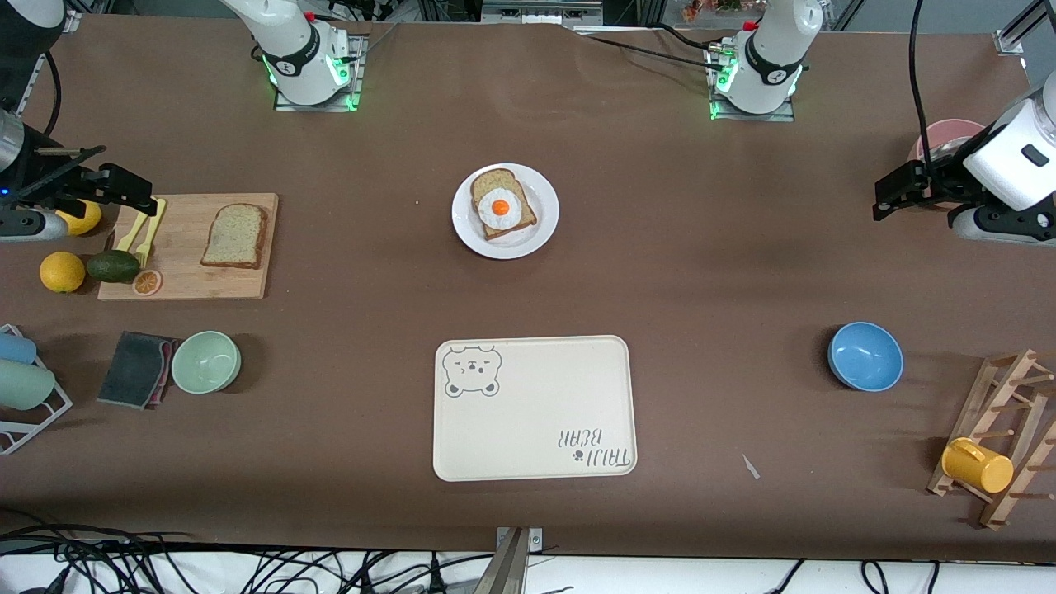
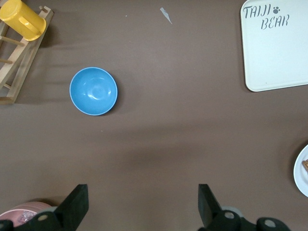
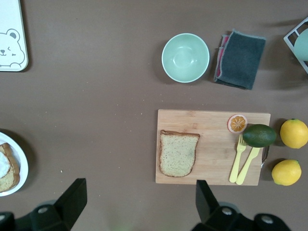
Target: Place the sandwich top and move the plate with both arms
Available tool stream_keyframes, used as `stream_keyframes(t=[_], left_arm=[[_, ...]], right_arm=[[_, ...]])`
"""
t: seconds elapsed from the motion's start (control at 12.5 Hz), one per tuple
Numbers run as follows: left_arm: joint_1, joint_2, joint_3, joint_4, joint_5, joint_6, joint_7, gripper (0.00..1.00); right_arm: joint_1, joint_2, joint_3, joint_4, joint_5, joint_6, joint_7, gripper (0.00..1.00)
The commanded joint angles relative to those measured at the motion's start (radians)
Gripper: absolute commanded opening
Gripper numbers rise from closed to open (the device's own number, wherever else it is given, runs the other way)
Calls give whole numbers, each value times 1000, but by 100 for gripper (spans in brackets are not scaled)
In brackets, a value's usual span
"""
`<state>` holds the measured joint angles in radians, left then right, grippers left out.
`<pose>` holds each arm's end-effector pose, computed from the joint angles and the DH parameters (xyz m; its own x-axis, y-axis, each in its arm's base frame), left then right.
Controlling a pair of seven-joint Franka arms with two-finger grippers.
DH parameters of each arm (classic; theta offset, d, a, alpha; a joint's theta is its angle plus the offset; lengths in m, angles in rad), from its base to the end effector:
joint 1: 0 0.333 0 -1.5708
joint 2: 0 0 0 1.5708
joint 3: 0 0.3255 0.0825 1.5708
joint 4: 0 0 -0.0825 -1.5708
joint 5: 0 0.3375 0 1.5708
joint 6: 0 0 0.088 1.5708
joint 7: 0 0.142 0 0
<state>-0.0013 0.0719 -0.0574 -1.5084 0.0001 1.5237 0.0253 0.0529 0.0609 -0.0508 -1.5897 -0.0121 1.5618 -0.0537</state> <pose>0.5229 -0.0296 0.5843 0.9949 -0.0839 -0.0563 -0.0837 -0.9965 0.0054 0.5202 0.0001 0.5590 0.9945 0.0555 -0.0893 0.0566 -0.9983 0.0104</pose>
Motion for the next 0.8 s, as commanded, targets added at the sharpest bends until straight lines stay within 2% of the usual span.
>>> stream_keyframes(t=[0.0, 0.4, 0.72], left_arm=[[11, -20, -7, -10, -6, -10, 13, 100], [11, -20, -7, -10, -6, -10, 13, 100], [11, -18, -7, -10, -6, -10, 16, 100]], right_arm=[[8, -4, 2, -15, -17, -8, 5, 100], [8, 5, 0, -104, -6, 12, 8, 100], [7, -4, 0, -260, -6, 185, 8, 100]])
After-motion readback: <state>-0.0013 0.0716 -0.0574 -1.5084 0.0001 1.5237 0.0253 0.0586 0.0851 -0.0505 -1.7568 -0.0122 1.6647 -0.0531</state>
